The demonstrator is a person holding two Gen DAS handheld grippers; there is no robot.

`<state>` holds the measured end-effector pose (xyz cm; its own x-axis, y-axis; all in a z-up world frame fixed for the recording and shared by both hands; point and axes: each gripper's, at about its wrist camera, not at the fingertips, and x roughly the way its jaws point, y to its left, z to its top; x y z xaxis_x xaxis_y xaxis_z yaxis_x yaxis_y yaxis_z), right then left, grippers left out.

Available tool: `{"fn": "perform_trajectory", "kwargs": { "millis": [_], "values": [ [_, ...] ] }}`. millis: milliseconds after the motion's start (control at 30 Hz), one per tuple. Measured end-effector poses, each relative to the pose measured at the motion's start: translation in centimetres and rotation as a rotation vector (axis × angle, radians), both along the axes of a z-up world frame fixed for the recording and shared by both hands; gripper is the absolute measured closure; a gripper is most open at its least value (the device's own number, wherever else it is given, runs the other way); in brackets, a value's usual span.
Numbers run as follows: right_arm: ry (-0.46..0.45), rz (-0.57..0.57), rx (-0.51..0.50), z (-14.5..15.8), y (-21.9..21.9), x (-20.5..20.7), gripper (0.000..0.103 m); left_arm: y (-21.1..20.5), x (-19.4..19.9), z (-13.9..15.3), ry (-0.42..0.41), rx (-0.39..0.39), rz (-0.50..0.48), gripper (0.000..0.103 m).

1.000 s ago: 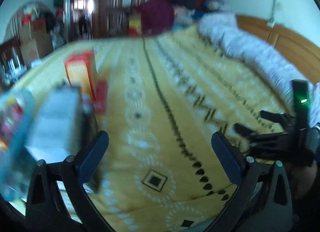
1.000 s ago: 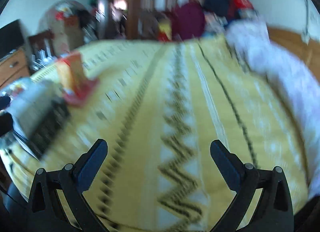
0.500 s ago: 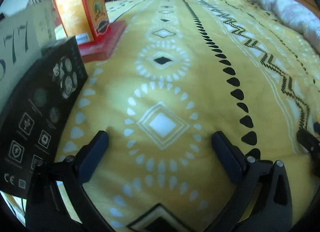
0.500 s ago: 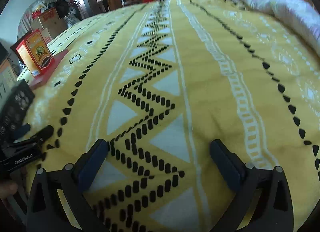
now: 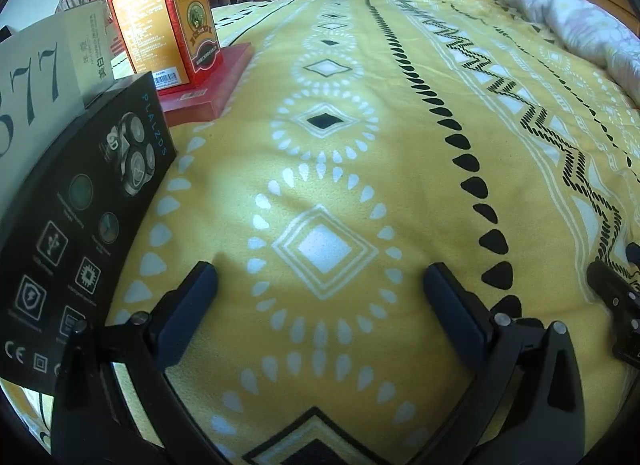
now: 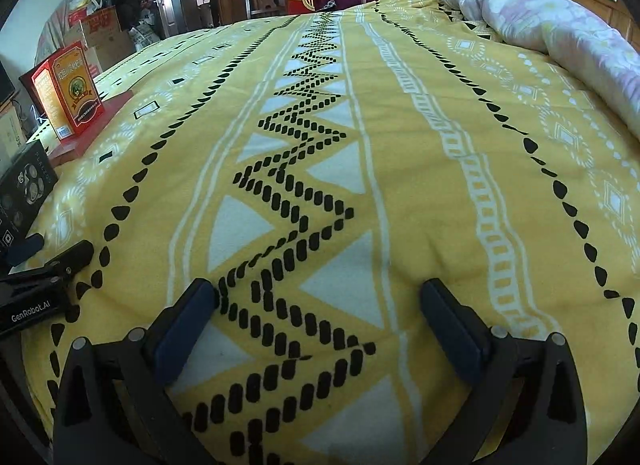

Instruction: Organize snacks

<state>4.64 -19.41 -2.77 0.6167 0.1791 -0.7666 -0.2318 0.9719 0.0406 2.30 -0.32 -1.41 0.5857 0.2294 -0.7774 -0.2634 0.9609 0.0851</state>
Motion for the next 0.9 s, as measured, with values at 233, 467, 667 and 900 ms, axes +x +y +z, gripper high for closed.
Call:
{"fn": "perform_trajectory", "kwargs": {
  "millis": [233,467,667,900],
  "values": [
    [-0.003,-0.001,-0.011,0.04,0.15,0.01,0.000,0.10,-0.07,0.06,0.000,-0.001,0.000,0.000],
    [-0.002,-0.001,-0.010,0.04,0.13,-0.01,0.000,0.04,-0.10,0.07,0.000,-0.001,0.000,0.000],
    [-0.001,-0.001,-0.014,0.02,0.17,-0.02,0.000,0.02,-0.12,0.08,0.000,-0.001,0.000,0.000],
    [-0.001,-0.001,-0.015,0.02,0.18,-0.04,0.000,0.02,-0.13,0.08,0.000,-0.001,0.000,0.000]
  ]
}}
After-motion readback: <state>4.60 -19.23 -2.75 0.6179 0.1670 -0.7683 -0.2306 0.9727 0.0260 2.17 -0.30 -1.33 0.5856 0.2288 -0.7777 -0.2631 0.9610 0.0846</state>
